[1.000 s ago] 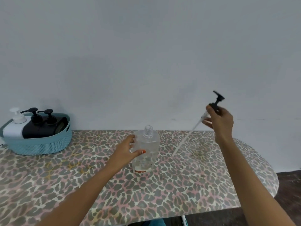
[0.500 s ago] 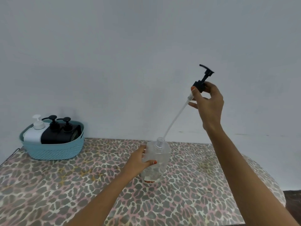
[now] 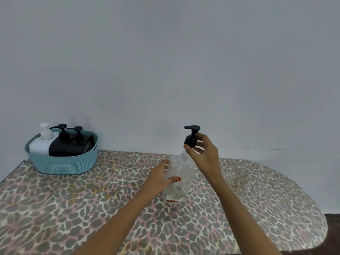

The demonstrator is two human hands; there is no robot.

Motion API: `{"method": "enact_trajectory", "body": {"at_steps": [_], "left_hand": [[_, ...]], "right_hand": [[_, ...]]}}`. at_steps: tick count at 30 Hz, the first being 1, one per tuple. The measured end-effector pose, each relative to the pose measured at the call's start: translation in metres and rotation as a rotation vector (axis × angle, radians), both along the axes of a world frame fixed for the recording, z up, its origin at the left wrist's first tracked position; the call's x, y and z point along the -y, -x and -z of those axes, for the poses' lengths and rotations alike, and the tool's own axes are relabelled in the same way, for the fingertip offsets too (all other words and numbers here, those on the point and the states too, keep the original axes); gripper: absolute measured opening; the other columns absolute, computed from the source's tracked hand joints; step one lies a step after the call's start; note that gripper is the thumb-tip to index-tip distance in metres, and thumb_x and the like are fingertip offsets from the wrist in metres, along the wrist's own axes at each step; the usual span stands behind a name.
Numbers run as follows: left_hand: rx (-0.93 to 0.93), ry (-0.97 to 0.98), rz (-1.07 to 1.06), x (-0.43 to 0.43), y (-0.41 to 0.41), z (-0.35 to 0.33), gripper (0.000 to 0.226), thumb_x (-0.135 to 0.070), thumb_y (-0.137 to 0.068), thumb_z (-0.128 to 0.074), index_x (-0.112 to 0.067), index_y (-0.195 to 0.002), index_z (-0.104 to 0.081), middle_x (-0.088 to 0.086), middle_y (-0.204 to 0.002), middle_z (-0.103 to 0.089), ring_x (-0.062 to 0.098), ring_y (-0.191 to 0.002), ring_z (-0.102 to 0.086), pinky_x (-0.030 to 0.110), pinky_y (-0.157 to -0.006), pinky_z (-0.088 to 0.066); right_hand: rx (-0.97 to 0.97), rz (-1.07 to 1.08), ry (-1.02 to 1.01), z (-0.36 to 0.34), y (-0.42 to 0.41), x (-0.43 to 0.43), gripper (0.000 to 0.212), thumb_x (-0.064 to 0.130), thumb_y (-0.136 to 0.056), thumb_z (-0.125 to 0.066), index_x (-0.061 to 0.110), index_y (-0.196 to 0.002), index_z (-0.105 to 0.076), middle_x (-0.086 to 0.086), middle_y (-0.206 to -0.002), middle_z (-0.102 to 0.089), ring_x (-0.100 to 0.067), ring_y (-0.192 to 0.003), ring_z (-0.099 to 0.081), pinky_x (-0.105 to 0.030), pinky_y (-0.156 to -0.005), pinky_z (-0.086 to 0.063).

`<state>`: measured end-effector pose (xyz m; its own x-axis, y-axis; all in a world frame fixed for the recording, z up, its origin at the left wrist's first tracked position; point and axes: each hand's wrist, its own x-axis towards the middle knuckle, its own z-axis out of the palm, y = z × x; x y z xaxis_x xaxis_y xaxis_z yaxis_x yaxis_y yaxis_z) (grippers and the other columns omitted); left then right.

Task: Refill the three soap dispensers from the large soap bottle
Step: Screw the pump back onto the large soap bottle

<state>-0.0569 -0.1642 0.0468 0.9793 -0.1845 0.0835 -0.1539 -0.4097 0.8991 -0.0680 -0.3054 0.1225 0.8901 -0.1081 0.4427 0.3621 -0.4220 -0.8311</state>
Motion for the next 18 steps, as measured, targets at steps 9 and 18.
{"method": "enact_trajectory", "body": {"at_steps": [9, 18], "left_hand": [[-0.001, 0.012, 0.003, -0.002, 0.000, 0.003, 0.065, -0.030, -0.075, -0.072, -0.014, -0.129, -0.041, 0.005, -0.128, -0.051, 0.021, -0.118, -0.050, 0.024, -0.092, -0.039], [-0.009, 0.020, 0.002, -0.002, 0.000, 0.006, 0.063, -0.031, -0.074, -0.073, -0.017, -0.128, -0.042, 0.004, -0.127, -0.052, 0.020, -0.118, -0.050, 0.028, -0.095, -0.041]], "right_hand": [[-0.057, 0.040, 0.044, 0.034, 0.001, -0.004, 0.031, 0.016, -0.080, -0.070, 0.024, -0.106, -0.055, 0.018, -0.094, -0.057, -0.002, -0.093, -0.055, -0.004, -0.081, -0.038], [-0.116, 0.096, -0.040, 0.033, -0.005, -0.012, 0.041, 0.019, -0.071, -0.079, 0.017, -0.093, -0.044, 0.010, -0.088, -0.054, -0.001, -0.083, -0.054, -0.012, -0.070, -0.040]]}}
